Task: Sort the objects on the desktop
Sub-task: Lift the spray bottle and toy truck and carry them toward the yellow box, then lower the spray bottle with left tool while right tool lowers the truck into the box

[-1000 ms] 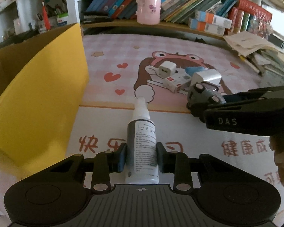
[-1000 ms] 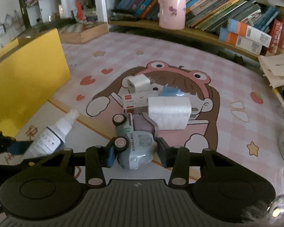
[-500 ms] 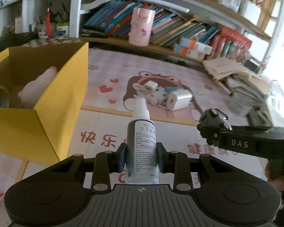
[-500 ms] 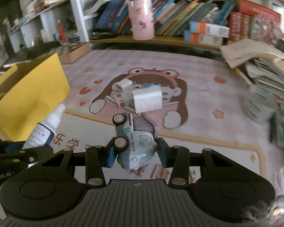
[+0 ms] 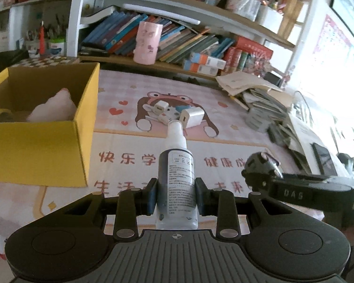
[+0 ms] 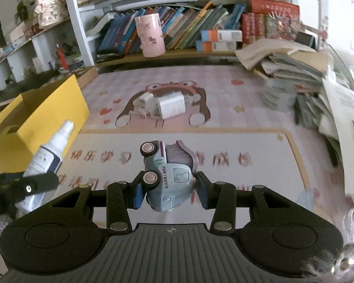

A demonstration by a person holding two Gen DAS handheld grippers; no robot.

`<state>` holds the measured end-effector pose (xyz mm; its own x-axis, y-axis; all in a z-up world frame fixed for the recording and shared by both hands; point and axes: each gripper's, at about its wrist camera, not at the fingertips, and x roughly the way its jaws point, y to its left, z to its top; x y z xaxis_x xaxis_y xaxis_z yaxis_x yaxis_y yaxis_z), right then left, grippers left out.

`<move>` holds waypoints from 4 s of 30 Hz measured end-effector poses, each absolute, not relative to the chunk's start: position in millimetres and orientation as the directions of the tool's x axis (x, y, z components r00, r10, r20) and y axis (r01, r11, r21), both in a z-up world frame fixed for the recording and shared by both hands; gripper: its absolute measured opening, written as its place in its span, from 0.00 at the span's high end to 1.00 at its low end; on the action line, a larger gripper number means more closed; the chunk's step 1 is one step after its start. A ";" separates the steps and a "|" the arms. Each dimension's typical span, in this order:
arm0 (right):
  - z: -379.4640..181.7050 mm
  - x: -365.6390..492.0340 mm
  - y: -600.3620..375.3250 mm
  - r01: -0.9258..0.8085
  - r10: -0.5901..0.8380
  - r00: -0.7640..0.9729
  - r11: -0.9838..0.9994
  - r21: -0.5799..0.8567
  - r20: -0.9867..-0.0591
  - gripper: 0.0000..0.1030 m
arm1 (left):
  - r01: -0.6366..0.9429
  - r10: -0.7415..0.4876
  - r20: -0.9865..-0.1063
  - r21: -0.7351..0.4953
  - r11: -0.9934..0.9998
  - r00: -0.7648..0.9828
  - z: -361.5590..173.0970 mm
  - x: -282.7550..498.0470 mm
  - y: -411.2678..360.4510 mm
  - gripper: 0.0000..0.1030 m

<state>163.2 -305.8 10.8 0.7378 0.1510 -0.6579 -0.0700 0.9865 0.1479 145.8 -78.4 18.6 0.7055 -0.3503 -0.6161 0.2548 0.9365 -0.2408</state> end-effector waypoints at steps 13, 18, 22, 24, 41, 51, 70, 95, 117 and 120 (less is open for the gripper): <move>8.1 93.7 -258.4 -0.024 0.126 0.738 0.987 0.161 -0.663 0.61 | 0.313 -0.391 -0.613 -0.236 0.920 0.687 23.4 90.1 -34.6 0.70; 9.0 75.7 -243.2 -0.037 0.138 0.736 0.986 0.164 -0.662 0.61 | 0.312 -0.390 -0.613 -0.236 0.920 0.687 22.8 71.1 -20.7 0.70; 9.0 62.6 -231.8 -0.056 0.152 0.729 0.985 0.162 -0.668 0.61 | 0.301 -0.385 -0.611 -0.240 0.923 0.692 22.1 56.0 -10.5 0.70; 9.4 57.4 -226.8 -0.069 0.161 0.726 0.984 0.162 -0.668 0.61 | 0.296 -0.378 -0.610 -0.235 0.926 0.696 22.1 49.5 -6.3 0.70; 10.2 33.1 -177.8 -0.246 0.278 0.687 0.958 0.145 -0.672 0.61 | 0.162 -0.277 -0.604 -0.238 0.958 0.747 21.3 1.5 34.7 0.70; 12.3 23.0 -158.3 -0.320 0.324 0.660 0.937 0.137 -0.678 0.61 | 0.110 -0.242 -0.605 -0.248 0.963 0.758 19.5 -16.9 44.8 0.70; 17.4 18.1 -132.6 -0.388 0.372 0.649 0.912 0.131 -0.664 0.61 | 0.040 -0.183 -0.580 -0.250 0.967 0.794 24.7 -33.5 70.3 0.70; 43.9 115.5 -108.0 -0.462 0.462 0.654 0.871 0.167 -0.600 0.61 | -0.039 -0.096 -0.540 -0.233 0.972 0.836 47.8 44.8 94.5 0.70; 65.2 278.5 -71.4 -0.618 0.538 0.623 0.783 0.065 -0.568 0.61 | -0.067 -0.030 -0.496 -0.176 0.982 0.868 63.9 200.5 92.2 0.70; 56.5 294.6 -62.9 -0.640 0.532 0.601 0.767 0.039 -0.597 0.61 | -0.060 -0.032 -0.528 -0.155 0.986 0.849 55.1 221.7 91.8 0.70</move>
